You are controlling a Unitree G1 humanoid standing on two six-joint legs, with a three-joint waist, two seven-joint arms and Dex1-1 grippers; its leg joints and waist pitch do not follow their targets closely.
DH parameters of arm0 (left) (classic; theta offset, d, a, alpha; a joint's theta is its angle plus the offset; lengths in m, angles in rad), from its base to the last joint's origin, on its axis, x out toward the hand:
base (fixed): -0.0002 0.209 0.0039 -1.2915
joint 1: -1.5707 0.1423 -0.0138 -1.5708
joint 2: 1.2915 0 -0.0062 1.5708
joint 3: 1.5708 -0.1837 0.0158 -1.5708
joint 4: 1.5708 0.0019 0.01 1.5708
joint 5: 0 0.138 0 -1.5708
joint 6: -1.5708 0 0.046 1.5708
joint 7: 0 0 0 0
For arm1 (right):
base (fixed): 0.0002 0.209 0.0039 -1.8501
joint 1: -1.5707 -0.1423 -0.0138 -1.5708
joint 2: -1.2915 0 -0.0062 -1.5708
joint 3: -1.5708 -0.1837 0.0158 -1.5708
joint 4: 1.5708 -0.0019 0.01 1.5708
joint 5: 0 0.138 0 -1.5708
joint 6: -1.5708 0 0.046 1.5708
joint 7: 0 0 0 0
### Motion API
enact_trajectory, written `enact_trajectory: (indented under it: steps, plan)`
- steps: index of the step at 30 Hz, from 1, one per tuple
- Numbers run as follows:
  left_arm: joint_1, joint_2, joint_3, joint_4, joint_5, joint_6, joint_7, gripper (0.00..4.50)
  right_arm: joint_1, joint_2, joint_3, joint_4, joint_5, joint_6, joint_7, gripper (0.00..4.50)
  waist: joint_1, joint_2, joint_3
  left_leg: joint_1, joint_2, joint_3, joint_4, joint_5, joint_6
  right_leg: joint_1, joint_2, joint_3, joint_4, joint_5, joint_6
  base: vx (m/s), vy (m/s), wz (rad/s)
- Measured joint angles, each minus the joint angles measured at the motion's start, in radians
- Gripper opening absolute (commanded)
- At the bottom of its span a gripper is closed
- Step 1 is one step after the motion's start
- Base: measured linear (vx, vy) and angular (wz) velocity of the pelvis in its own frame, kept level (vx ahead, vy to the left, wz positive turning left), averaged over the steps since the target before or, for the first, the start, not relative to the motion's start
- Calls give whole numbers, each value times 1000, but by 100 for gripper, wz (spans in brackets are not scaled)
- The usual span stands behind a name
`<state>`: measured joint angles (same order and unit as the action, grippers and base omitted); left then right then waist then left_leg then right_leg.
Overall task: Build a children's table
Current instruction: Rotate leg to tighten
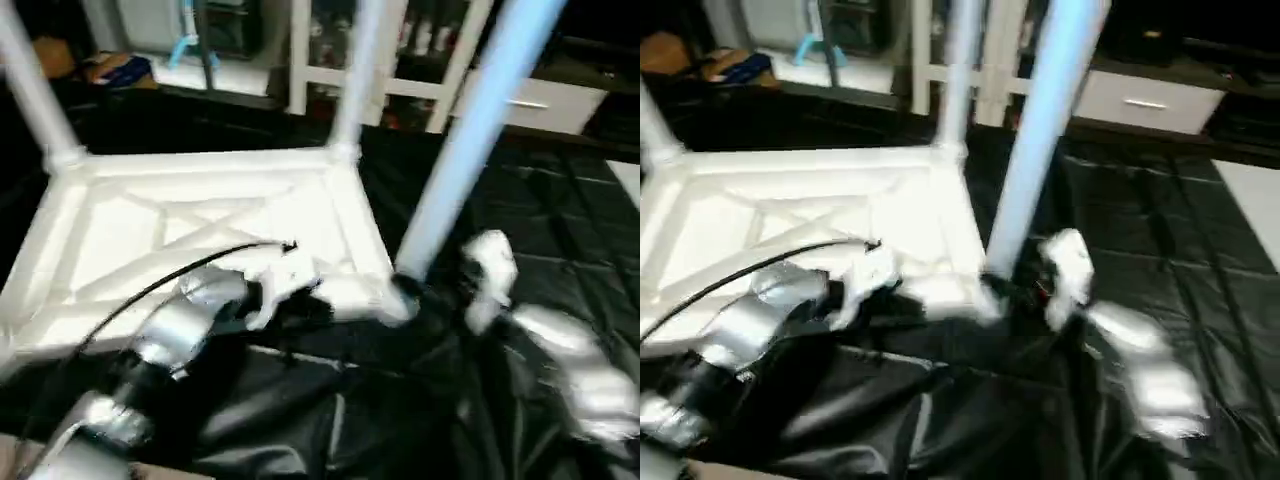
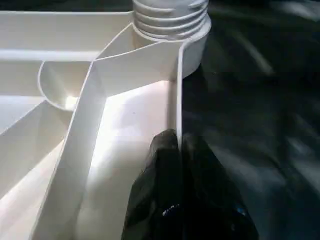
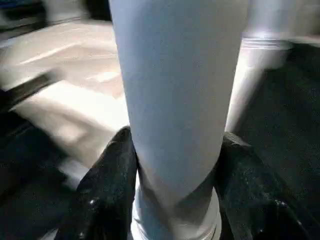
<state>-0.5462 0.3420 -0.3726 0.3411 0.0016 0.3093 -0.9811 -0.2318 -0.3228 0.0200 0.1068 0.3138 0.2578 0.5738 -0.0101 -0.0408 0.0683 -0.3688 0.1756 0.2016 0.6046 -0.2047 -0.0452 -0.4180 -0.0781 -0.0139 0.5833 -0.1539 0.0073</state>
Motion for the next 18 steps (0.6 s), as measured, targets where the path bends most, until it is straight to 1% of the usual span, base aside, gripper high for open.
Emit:
enact_trajectory:
  steps: [1,4,6,7,10,12,14,16,18]
  plan:
    - [-11,-28,1,15,8,18,43,0,-5,28,0,0,-26,3,-87,191,-2,-1,0,1,0,0,0,0,0,1,0,0,0,0,0,0,0,0]
    - [-62,-137,2,87,40,55,188,0,-38,181,-16,-2,-124,13,-441,186,-4,0,0,-2,0,0,-1,1,-1,-2,0,0,0,0,0,0,0,0]
    - [-74,-174,0,106,44,62,231,0,-43,223,-22,-1,-151,11,-553,186,-2,0,0,-2,-1,-1,-1,1,-2,-1,0,0,0,0,1,0,0,0]
    - [-80,-194,-1,119,50,60,256,0,-45,277,-39,7,-175,-8,-630,186,-1,0,0,-2,-1,-1,-2,1,-2,-1,0,0,0,0,1,0,0,0]
    - [-90,-202,-2,134,57,46,267,0,-60,323,-42,37,-211,-49,-703,186,1,1,0,-2,-1,-1,-3,1,-2,-1,0,0,0,1,-1,0,0,0]
    - [-91,-202,-2,134,62,42,269,0,-67,327,-43,54,-211,-69,-707,186,1,1,0,-2,-1,-1,-3,1,-2,-1,0,0,0,2,-3,0,0,0]
    - [-91,-191,-2,133,64,36,268,0,-75,325,-45,72,-195,-94,-682,186,1,1,0,-3,-1,-1,-3,1,-1,-2,0,0,0,2,-2,0,0,0]
    - [-91,-184,-2,130,63,32,264,0,-74,313,-47,73,-178,-97,-641,256,1,2,0,-3,-1,-1,-4,1,-1,-2,0,0,0,2,-2,0,0,0]
    - [-84,-166,-3,118,60,24,244,0,-65,284,-44,62,-165,-97,-587,256,1,3,1,-3,0,-1,-4,1,-1,-3,1,-1,0,2,-2,0,0,0]
